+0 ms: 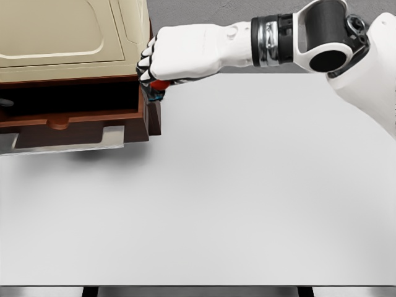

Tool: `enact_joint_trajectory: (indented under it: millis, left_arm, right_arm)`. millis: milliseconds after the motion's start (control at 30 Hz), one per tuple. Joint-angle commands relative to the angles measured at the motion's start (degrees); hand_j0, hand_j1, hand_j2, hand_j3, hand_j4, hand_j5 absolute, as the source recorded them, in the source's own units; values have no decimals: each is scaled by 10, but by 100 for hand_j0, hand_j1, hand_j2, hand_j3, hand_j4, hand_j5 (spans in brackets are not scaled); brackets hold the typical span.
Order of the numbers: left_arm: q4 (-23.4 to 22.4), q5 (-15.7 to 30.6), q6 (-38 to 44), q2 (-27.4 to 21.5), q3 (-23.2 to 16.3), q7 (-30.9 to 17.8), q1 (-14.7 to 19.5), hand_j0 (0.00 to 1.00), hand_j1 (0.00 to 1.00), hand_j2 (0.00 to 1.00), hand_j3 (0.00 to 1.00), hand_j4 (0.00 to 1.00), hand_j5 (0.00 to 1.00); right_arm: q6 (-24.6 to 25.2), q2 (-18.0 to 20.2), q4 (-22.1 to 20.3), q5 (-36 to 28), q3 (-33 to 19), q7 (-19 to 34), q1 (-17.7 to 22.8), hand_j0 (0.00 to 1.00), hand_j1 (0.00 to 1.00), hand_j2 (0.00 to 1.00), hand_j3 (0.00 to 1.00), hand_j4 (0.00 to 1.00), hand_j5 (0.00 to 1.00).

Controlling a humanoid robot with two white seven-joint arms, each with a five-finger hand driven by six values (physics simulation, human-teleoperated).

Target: Open the cabinet drawer with left arm, and place a switch into the drawer with right arm

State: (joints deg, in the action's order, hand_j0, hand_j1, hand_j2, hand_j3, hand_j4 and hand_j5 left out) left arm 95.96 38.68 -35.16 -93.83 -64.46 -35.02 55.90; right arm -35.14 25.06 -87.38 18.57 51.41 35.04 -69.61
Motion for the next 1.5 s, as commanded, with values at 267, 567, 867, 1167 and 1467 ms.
enact_joint_trajectory:
  millis: [267, 567, 867, 1167, 1467]
  left_arm:
    - [0, -15, 2, 8, -2, 0, -1, 100, 100, 100, 100, 100, 100]
    - [-1, -21, 2, 9, -5, 0, -1, 100, 100, 100, 100, 100, 100]
    - [-1, -32, 2, 10, -8, 0, -1, 100, 100, 100, 100, 100, 100]
    - [-2, -33, 2, 15, -14, 0, -1, 100, 100, 100, 100, 100, 100]
    - [-2, -33, 2, 15, -14, 0, -1, 100, 100, 100, 100, 100, 100]
  right_arm:
    - [1, -67, 38, -3, 41, 0, -46, 44, 44, 44, 44, 44, 44]
    - [1, -151, 162, -2, 71, 0, -84, 44, 44, 44, 44, 44, 44]
    - [1, -188, 201, 0, 81, 0, -96, 48, 48, 48, 48, 48, 48]
    - [1, -221, 263, 9, 82, 0, -107, 64, 64, 64, 64, 64, 64]
    - [1, -222, 261, 28, 75, 0, -107, 100, 100, 100, 100, 100, 100]
